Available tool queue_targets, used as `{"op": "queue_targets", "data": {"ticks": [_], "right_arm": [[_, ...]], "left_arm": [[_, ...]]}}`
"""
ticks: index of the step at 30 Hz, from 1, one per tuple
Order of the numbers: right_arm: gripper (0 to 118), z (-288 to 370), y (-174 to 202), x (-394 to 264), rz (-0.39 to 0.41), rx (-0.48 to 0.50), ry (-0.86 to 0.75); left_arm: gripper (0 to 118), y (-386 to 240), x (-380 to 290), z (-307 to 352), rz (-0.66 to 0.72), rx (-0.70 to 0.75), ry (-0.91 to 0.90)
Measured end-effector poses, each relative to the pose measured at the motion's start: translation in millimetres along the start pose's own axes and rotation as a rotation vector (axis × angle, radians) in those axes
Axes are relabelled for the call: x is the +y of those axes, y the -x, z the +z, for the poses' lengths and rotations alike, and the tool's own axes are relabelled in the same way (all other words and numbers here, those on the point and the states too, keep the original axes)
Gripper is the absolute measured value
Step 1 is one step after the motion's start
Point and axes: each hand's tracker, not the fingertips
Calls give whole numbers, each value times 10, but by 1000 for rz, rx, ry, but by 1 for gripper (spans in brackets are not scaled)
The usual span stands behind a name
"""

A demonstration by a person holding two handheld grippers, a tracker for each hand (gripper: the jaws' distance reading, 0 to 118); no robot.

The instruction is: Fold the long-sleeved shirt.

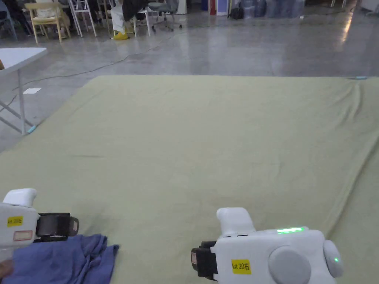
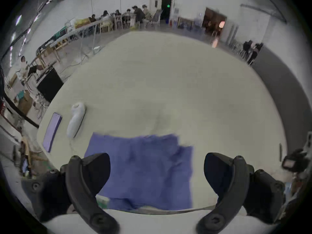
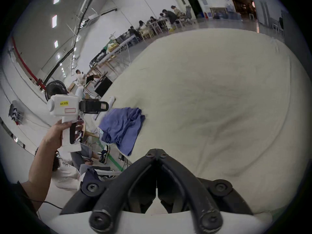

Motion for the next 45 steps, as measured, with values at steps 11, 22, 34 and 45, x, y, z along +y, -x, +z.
{"op": "queue_targets", "data": {"ticks": [11,22,34,45], "right_arm": [[0,2318,-7,525,134,-321,-687],[0,3216,-27,142,178,-714,-983],[118,3301,-163,131,110,-575,-965],[118,3250,-52,43,98,-642,-910]], "left_arm": [[0,-2451,389,1994,-229,-162,-676],[0,-3684,-7,2445,-244,-58,-895],[118,-3701,-254,2661,-257,12,-936],[118,-3714,-291,2556,-288,-87,-877]]}}
